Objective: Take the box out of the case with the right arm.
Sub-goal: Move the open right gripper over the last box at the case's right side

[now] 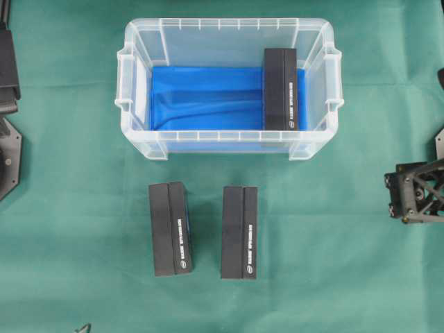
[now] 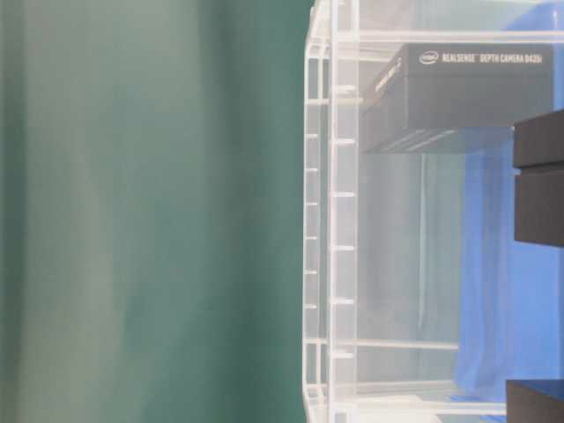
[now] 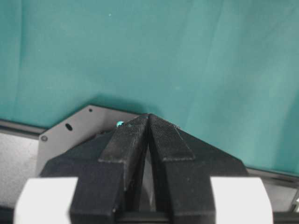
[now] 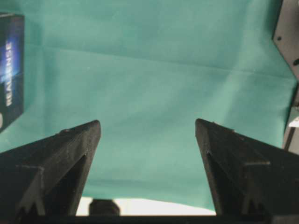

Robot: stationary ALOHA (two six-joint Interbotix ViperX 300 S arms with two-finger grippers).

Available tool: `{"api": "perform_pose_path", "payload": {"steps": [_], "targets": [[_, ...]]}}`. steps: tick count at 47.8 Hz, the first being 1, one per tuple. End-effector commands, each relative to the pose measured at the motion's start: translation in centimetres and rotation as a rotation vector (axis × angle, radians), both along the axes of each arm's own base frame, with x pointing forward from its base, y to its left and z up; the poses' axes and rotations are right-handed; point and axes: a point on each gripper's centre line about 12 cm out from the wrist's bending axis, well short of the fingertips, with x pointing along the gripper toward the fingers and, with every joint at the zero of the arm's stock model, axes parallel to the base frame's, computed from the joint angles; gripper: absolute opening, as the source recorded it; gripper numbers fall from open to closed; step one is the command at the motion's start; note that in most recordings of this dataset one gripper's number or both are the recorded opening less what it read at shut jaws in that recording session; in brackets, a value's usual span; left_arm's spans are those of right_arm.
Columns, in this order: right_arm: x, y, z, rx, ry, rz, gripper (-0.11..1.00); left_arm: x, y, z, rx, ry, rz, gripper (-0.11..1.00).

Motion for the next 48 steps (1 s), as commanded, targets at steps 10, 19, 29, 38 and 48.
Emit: {"api": "perform_pose_path", "payload": {"steps": [10,19,29,38,48], "targets": [[-1.2,-3.2,-0.1,-0.003,-0.013,-0.044,0.84,0.1,0.1,0.3,0.002,-0.016,0.002,0.08],[-1.4,-6.6,-0.5,-0.014,-0.033,-0.035,0.84,0.1,0.0,0.3,0.0,-0.015,0.002,0.08],[-1.3,-10.8,-1.0,-0.043,-0.02,-0.031,0.84,0.1,0.0,0.3,0.0,-0.014,0.002,0.08],[-1.6,-14.5,-1.6,-0.061,0.0,-0.038,0.84,0.1,0.0,0.3,0.0,-0.014,0.002,0.08],[-2.2,-17.3,-2.2,-0.073,0.004,-0.05,0.84,0.1,0.0,0.3,0.001,-0.014,0.0,0.08]]}}
